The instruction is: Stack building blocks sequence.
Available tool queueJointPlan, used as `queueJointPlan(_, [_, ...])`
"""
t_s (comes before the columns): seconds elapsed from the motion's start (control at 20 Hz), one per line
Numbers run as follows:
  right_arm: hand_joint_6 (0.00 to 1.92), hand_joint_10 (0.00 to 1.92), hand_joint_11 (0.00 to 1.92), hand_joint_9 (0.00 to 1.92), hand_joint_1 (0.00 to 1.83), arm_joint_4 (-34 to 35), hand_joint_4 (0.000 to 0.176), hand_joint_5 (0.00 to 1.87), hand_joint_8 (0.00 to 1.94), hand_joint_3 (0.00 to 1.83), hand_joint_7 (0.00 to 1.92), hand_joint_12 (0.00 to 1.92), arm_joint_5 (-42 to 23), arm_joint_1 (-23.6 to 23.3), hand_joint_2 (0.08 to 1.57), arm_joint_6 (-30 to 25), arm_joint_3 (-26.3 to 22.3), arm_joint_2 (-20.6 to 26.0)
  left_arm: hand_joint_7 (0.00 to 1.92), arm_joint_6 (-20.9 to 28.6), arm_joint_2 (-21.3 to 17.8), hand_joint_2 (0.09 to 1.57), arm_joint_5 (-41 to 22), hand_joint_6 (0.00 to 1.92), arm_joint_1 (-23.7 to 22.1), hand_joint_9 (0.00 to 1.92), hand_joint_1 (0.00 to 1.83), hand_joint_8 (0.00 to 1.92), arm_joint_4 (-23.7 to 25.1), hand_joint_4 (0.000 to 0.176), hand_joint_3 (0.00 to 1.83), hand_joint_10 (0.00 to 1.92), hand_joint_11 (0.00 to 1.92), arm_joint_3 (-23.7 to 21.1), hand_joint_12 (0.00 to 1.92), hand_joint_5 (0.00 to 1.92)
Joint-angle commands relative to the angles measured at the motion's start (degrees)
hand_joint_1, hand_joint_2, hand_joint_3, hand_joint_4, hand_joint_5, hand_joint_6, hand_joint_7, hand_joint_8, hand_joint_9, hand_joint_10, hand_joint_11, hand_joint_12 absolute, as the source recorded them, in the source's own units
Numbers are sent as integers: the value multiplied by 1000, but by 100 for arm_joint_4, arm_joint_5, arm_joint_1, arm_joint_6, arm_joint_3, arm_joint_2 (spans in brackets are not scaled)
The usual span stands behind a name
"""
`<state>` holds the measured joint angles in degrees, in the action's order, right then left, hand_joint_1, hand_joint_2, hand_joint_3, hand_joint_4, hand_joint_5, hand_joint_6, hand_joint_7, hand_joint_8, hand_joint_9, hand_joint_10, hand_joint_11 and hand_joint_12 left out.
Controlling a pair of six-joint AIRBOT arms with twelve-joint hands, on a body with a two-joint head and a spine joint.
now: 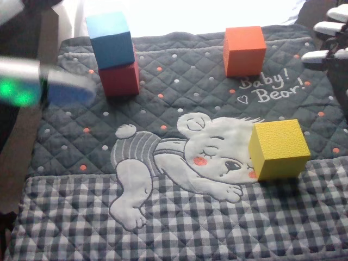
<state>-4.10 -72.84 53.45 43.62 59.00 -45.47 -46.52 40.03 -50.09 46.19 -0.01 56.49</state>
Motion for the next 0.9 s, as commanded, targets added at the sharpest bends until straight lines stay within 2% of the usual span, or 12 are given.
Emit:
queueJointPlan(0.0, [2,2,110,172,587,-29,122,549,1,0,286,5,-666,-81,1397,-10,-32,-21,0,27,-113,817,-1224,0,141,0,705,0,-175,176,0,0,0,-111,0,0])
queueJointPlan(0.05, [1,1,61,131,480,-139,119,508,1,0,245,2,-613,-111,1387,-62,-34,-63,0,31,-244,796,-1487,0,504,0,720,0,-254,176,0,0,0,-323,0,0])
queueJointPlan(0.1, [12,31,211,229,616,-208,102,538,22,0,316,65,-518,-143,1337,-140,-11,-115,0,56,-304,772,-1658,0,726,0,700,0,-274,176,0,0,0,-442,0,0])
queueJointPlan(0.15, [4,19,319,301,656,-263,100,529,9,0,346,96,-423,-174,1297,-232,33,-181,0,85,-338,763,-1798,0,956,0,672,0,-295,176,0,0,0,-534,0,0])
queueJointPlan(0.25, [1,7,388,340,618,-337,108,525,2,0,350,92,-267,-211,1241,-374,118,-325,0,153,-343,736,-1999,0,1301,0,700,0,-446,176,0,0,0,-624,0,0])
queueJointPlan(0.3, [0,2,409,331,659,-349,140,403,0,0,304,86,-189,-229,1041,-374,142,-369,0,190,-330,698,-2052,0,1413,0,695,0,-523,176,0,0,0,-628,0,0])
queueJointPlan(0.35, [0,0,262,168,650,-364,166,284,0,0,188,23,-43,-283,1007,-379,187,-433,0,230,-306,704,-2082,0,1518,0,713,0,-609,176,0,0,0,-623,0,0])
queueJointPlan(0.4, [0,0,157,59,612,-385,174,188,0,0,90,4,93,-348,979,-385,239,-498,0,256,-283,715,-2094,0,1571,0,743,0,-659,176,0,0,0,-612,0,0])
queueJointPlan(0.55, [0,5,177,19,579,-545,175,9,0,0,0,19,535,-508,857,-573,453,-761,0,353,-198,725,-2096,0,1619,0,811,0,-721,176,0,0,0,-552,0,0])
queueJointPlan(0.65, [0,7,165,18,536,-609,176,0,0,0,0,30,738,-583,821,-574,523,-881,0,383,-172,741,-2090,0,1625,0,818,0,-755,176,0,0,0,-530,0,0])
queueJointPlan(0.8, [4,7,229,119,680,-743,176,72,0,0,44,103,1111,-691,805,-657,676,-1073,0,479,-113,761,-2094,0,1646,0,821,0,-791,176,2,0,0,-478,0,0])
queueJointPlan(0.85, [0,1,161,155,720,-787,176,92,0,12,59,358,1189,-697,788,-735,731,-1125,0,527,-93,770,-2089,0,1647,0,830,0,-791,176,6,0,0,-452,0,0])
